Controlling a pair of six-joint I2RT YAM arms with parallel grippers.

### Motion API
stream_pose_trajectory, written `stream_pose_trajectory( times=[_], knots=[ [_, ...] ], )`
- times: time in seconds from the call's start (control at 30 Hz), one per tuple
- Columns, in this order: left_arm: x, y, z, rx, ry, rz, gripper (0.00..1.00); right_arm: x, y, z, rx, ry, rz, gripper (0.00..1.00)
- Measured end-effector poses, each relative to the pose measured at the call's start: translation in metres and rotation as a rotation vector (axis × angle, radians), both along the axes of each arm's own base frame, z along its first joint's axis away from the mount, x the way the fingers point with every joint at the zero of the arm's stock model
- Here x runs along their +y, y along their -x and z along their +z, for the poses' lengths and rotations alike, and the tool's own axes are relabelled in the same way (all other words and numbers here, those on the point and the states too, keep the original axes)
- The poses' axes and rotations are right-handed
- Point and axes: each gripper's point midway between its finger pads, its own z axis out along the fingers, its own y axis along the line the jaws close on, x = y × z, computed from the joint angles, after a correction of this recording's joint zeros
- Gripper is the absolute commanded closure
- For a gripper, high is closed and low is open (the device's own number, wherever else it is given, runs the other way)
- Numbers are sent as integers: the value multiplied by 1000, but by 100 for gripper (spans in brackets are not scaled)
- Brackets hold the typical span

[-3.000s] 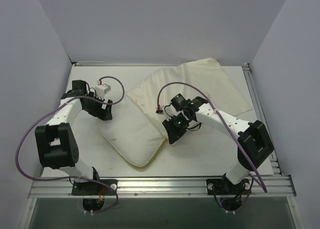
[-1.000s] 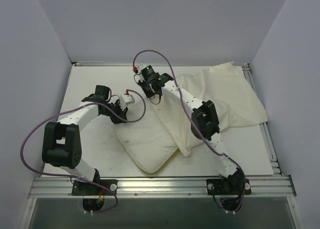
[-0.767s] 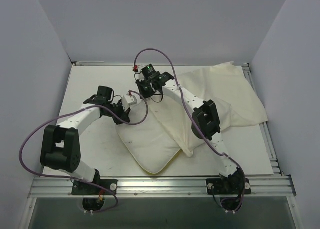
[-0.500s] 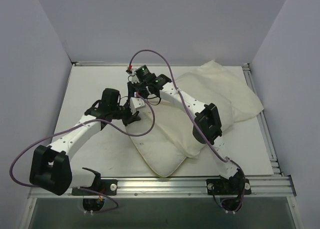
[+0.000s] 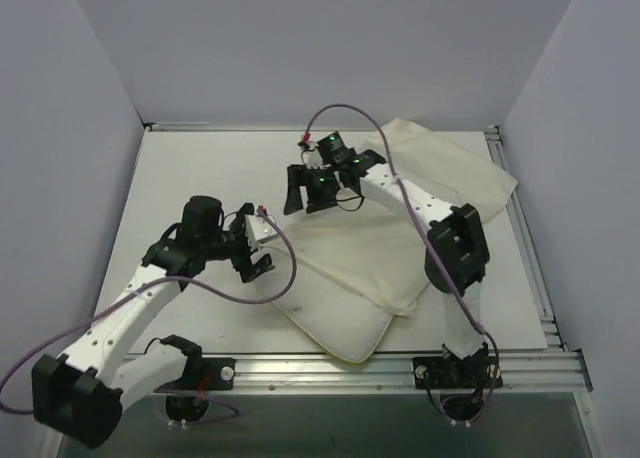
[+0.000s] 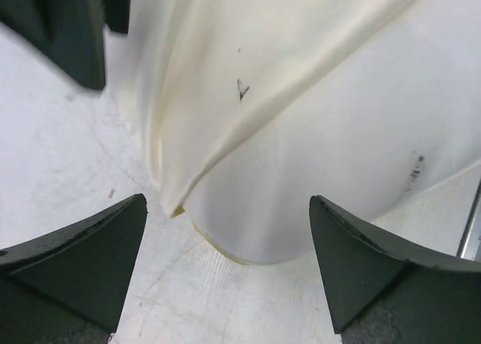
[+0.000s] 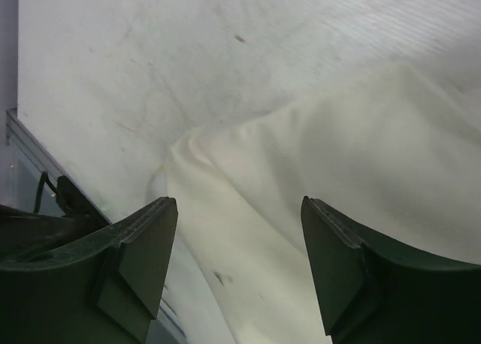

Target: Put the pillow into the pillowcase

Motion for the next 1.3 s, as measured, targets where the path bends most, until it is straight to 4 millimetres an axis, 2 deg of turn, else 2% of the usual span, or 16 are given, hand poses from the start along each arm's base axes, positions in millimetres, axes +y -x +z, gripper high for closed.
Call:
stream_pose_trajectory(
  times=[0.07, 0.13, 0.2, 0.3, 0.4, 0.47, 0.57, 0.67, 0.73, 0.9, 0.93, 1.0, 1.07, 1.17, 1.23, 1.3],
  knots=[
    [-6, 18, 22, -69, 24, -45, 3, -52, 3, 5, -12, 47, -37, 32],
    [-23, 45, 32, -92, 40, -131, 3, -111, 9, 22, -60, 98, -86, 35],
    [-46, 74, 26, -76, 26, -230, 3, -155, 18, 42, -129, 144, -121, 38],
    [-78, 118, -12, 17, -66, -371, 2, -195, 46, 52, -187, 221, -128, 42],
    [-98, 139, -54, 102, -183, -424, 3, -225, 71, 26, -113, 333, -110, 44],
    [-105, 148, -78, 130, -263, -437, 3, -244, 77, -8, -3, 415, -108, 45],
    [-117, 157, -91, 99, -313, -458, 6, -257, 79, -55, 147, 487, -98, 46],
    [-132, 157, -97, 73, -320, -455, 10, -253, 72, -87, 248, 523, -71, 46],
    [-136, 149, -104, 61, -336, -424, 17, -243, 56, -92, 268, 522, -57, 45],
    [-146, 118, -111, 53, -327, -309, 47, -199, -6, -57, 107, 396, -51, 34],
    [-147, 110, -109, 72, -313, -280, 59, -195, -10, -48, 71, 367, -48, 33],
    [-145, 91, -105, 117, -278, -221, 71, -195, -3, -28, 15, 326, -22, 26],
    [-138, 73, -101, 159, -242, -171, 85, -215, 18, -13, -9, 306, -1, 22],
    [-128, 57, -94, 183, -208, -130, 92, -270, 53, 2, -68, 314, -13, 24],
    [-128, 59, -89, 188, -193, -144, 96, -312, 79, -1, -114, 375, -28, 26],
    [-129, 65, -87, 204, -185, -167, 98, -327, 105, -16, -137, 426, 33, 27]
  ],
)
